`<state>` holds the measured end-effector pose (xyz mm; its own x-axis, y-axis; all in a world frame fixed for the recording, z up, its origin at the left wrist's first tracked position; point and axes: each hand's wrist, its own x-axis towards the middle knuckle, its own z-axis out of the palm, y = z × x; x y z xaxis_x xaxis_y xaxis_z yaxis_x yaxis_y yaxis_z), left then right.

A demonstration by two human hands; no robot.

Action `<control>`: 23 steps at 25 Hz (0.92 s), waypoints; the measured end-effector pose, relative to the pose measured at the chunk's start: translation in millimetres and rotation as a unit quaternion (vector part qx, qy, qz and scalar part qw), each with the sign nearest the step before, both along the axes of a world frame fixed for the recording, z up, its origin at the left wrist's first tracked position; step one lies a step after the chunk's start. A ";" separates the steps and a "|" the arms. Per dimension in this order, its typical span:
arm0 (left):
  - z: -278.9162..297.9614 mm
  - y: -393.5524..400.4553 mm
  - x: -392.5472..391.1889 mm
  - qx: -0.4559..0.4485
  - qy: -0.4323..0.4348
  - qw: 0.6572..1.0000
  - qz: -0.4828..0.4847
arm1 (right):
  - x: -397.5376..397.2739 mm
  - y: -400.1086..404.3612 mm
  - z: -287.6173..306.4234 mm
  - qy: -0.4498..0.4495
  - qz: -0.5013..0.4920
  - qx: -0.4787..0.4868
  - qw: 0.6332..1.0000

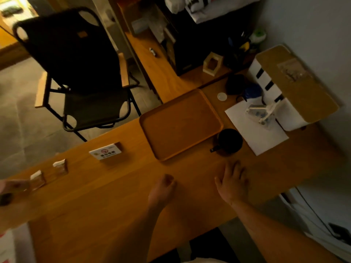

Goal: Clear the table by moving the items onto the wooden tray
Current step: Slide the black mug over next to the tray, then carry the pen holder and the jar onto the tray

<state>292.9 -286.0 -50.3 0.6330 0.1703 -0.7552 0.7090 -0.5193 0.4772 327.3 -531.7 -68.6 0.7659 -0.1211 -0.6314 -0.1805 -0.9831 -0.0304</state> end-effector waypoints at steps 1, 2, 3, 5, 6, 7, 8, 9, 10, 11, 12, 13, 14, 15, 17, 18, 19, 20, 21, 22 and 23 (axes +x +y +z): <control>1.2 10.4 -8.4 0.001 0.017 1.000 -0.003 | -5.4 10.2 4.5 0.024 0.017 0.008 1.000; 4.0 22.6 -18.0 -0.001 0.029 1.000 -0.003 | -11.1 22.5 9.9 0.047 0.037 0.010 0.998; 7.5 33.6 -27.0 -0.007 0.040 0.999 0.001 | -16.5 33.9 14.7 0.067 0.059 0.011 0.996; 15.9 55.7 -45.5 -0.015 0.056 0.998 0.003 | -26.8 58.6 25.5 0.094 0.111 0.021 0.989; 19.5 67.7 -55.8 -0.013 0.059 0.998 -0.005 | -31.8 71.7 30.7 0.103 0.140 0.034 0.984; 24.3 82.9 -67.3 -0.009 0.061 0.998 -0.016 | -37.2 88.0 36.1 0.111 0.170 0.051 0.978; 28.6 97.3 -77.8 -0.005 0.064 0.998 -0.027 | -41.9 102.7 40.4 0.123 0.197 0.068 0.970; 33.3 111.1 -87.6 -0.002 0.070 0.997 -0.038 | -46.8 117.2 44.6 0.137 0.223 0.081 0.962; 37.8 125.8 -97.4 0.000 0.075 0.996 -0.051 | -52.1 132.7 49.1 0.151 0.247 0.088 0.953; 41.9 139.5 -106.7 0.001 0.079 0.995 -0.063 | -57.6 146.6 52.8 0.164 0.267 0.092 0.945; 46.5 154.5 -117.6 -0.001 0.082 0.994 -0.070 | -64.9 162.7 56.6 0.174 0.285 0.094 0.938; 51.2 168.0 -127.5 -0.005 0.085 0.993 -0.077 | -72.5 176.8 59.5 0.178 0.299 0.095 0.933; 55.7 180.4 -135.5 -0.009 0.085 0.993 -0.085 | -79.7 189.9 61.8 0.176 0.311 0.094 0.929; 60.0 193.1 -143.3 -0.008 0.084 0.992 -0.097 | -86.7 203.2 64.2 0.174 0.322 0.089 0.926; 64.4 217.1 -160.6 0.002 0.085 0.987 -0.137 | -101.3 228.3 67.4 0.180 0.337 0.065 0.922; 65.7 228.1 -168.9 0.010 0.087 0.983 -0.160 | -107.9 239.6 68.9 0.182 0.344 0.049 0.920; 66.7 238.2 -176.3 0.018 0.090 0.980 -0.179 | -114.0 250.0 71.1 0.183 0.349 0.033 0.918; 66.9 248.3 -184.3 0.026 0.094 0.976 -0.193 | -120.7 260.1 73.0 0.182 0.352 0.022 0.918; 67.4 257.7 -191.8 0.035 0.098 0.973 -0.208 | -127.1 269.1 74.5 0.181 0.351 0.016 0.919; 67.7 268.2 -199.5 0.043 0.098 0.968 -0.227 | -134.1 278.5 75.3 0.180 0.351 0.014 0.919; 68.2 277.1 -206.4 0.051 0.096 0.963 -0.248 | -140.4 285.8 76.5 0.182 0.350 0.013 0.919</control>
